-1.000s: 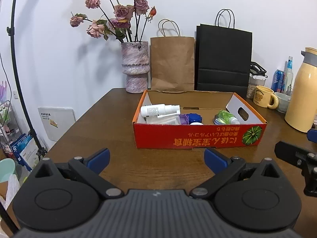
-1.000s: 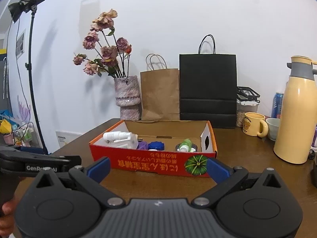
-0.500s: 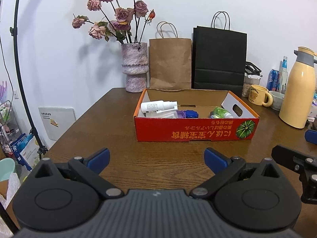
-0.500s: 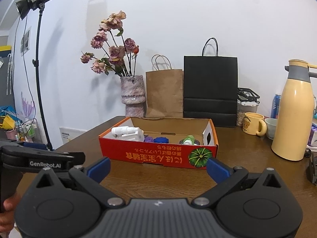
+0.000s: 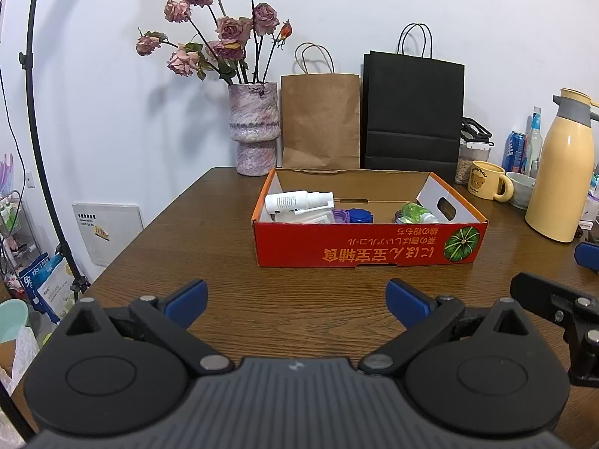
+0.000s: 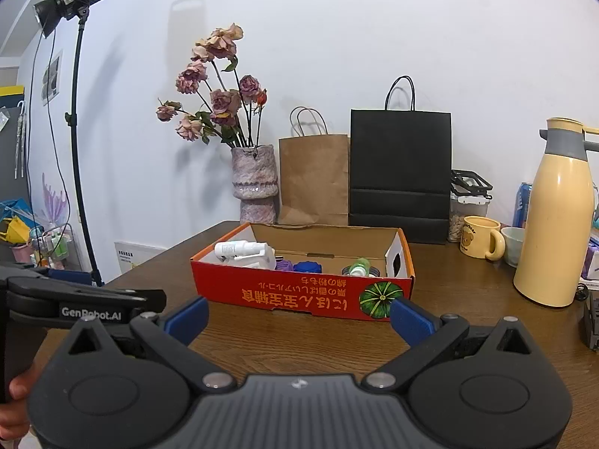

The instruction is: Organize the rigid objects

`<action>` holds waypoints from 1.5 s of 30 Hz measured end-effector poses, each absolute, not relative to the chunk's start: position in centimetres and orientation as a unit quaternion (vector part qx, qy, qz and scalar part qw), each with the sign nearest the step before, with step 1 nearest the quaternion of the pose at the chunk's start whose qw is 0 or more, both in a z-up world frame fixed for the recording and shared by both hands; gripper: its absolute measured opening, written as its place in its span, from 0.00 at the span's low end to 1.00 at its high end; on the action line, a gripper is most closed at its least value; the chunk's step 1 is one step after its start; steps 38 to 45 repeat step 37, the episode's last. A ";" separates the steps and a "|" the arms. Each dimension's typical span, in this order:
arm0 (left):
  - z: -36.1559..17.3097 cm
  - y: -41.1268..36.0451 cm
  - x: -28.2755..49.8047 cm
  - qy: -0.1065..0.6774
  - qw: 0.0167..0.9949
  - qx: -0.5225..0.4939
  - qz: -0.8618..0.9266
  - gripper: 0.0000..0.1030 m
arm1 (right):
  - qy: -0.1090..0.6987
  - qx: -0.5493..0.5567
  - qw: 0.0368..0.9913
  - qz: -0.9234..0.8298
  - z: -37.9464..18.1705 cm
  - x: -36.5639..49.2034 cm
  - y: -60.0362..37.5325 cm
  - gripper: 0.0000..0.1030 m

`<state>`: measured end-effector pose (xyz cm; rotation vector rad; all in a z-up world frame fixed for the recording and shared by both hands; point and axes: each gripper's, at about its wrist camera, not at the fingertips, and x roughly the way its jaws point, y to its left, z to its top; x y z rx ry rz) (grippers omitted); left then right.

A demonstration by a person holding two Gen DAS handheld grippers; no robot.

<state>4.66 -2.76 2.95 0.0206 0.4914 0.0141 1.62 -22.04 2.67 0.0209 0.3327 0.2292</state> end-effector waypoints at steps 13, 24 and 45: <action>3.1 -2.8 4.6 0.245 0.969 0.011 0.005 1.00 | 0.165 0.010 0.980 0.114 2.7 1.6 -22.0 1.00; 3.1 -2.9 4.5 0.244 0.970 0.012 0.004 1.00 | 0.165 0.009 0.980 0.114 2.7 1.6 -21.9 1.00; 3.0 -3.0 4.7 0.248 0.969 0.010 -0.002 1.00 | 0.165 0.009 0.980 0.114 2.9 1.6 -21.8 1.00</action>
